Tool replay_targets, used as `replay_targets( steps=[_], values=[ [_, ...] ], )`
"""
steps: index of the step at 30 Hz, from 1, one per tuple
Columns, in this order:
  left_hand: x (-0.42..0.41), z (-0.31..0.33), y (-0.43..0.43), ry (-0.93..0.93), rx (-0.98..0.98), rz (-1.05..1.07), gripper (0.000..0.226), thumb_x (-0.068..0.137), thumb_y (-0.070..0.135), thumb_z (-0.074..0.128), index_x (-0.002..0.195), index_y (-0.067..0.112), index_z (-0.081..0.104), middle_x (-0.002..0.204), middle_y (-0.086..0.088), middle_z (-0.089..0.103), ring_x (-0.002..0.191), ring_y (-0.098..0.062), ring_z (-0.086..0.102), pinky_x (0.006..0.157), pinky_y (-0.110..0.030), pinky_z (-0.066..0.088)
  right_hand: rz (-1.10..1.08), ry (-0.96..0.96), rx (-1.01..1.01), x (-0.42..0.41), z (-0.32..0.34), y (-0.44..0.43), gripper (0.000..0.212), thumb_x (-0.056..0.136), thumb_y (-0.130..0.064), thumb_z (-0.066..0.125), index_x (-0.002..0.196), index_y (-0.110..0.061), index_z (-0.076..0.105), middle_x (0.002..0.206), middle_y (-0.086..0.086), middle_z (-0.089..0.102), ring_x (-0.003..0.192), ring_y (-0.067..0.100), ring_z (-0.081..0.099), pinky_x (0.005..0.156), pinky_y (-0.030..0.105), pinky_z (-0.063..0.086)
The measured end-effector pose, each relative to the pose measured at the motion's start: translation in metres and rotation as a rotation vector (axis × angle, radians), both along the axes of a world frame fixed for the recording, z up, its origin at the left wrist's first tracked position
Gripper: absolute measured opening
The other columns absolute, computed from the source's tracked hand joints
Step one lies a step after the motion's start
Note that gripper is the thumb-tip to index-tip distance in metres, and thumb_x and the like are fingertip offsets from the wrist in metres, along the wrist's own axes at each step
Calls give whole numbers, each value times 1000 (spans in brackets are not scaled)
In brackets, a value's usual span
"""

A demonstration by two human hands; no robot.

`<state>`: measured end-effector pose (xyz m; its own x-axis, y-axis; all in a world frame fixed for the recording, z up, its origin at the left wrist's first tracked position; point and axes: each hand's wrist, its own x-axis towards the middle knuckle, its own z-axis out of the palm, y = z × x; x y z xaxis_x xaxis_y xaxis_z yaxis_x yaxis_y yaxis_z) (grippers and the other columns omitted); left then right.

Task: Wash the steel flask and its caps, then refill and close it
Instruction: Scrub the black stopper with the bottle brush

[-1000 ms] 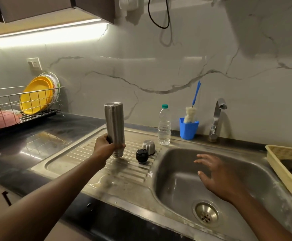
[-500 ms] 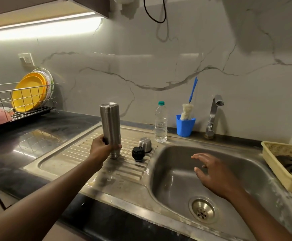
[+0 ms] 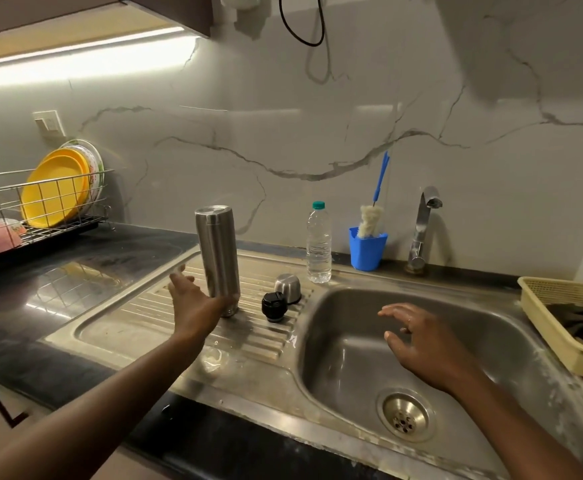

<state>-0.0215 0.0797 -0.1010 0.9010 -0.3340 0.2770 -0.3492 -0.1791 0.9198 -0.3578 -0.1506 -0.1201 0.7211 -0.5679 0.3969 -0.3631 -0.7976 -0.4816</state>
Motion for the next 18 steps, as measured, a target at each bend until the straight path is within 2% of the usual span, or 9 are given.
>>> replay_targets(
  steps=[3, 5, 7, 9, 12, 14, 18],
  values=[
    [-33, 3, 4, -262, -12, 37, 83, 73, 14, 94, 137, 20, 42, 127, -4, 48, 112, -21, 55, 84, -28, 52, 3, 1, -5, 0, 0, 0, 43, 94, -25, 72, 135, -32, 64, 139, -13, 61, 110, 5, 61, 95, 23, 54],
    [-48, 6, 0, -412, -23, -56, 63, 77, 15, 91, 127, 22, 53, 117, 1, 55, 101, -16, 60, 75, -27, 54, -5, 5, 2, 0, -1, 0, 43, 94, -26, 72, 136, -33, 63, 139, -14, 60, 107, 5, 62, 94, 24, 55],
    [-56, 5, -9, -499, 28, -167, 52, 79, 22, 91, 121, 26, 60, 112, 5, 60, 97, -11, 62, 72, -27, 55, -10, 10, -1, 0, -2, 0, 43, 94, -27, 72, 136, -33, 63, 139, -15, 59, 106, 4, 61, 93, 23, 54],
    [-61, 3, -21, -472, 116, -241, 53, 78, 29, 91, 124, 28, 63, 118, 7, 61, 100, -8, 63, 76, -28, 57, -9, 5, -2, 0, -2, -1, 43, 94, -27, 72, 136, -33, 64, 139, -14, 59, 106, 3, 61, 93, 22, 54],
    [-64, 1, -39, -410, 299, -259, 77, 72, 42, 95, 137, 20, 61, 131, -1, 60, 113, -18, 63, 97, -37, 56, -7, -1, 2, 0, -3, -2, 43, 93, -27, 71, 135, -33, 64, 139, -14, 60, 108, 4, 62, 94, 26, 55],
    [-63, -1, -48, -371, 384, -249, 84, 71, 43, 95, 141, 14, 58, 134, -5, 60, 120, -23, 61, 104, -37, 52, -4, -3, 6, 1, -3, -2, 42, 93, -28, 71, 134, -34, 65, 139, -14, 60, 111, 4, 62, 95, 27, 55],
    [-61, -2, -57, -340, 391, -219, 66, 75, 27, 94, 132, 9, 65, 124, -9, 68, 113, -25, 66, 98, -35, 52, 6, -13, -8, 2, -4, -1, 40, 93, -30, 70, 133, -33, 66, 138, -16, 60, 117, 1, 58, 99, 25, 53]
  ],
)
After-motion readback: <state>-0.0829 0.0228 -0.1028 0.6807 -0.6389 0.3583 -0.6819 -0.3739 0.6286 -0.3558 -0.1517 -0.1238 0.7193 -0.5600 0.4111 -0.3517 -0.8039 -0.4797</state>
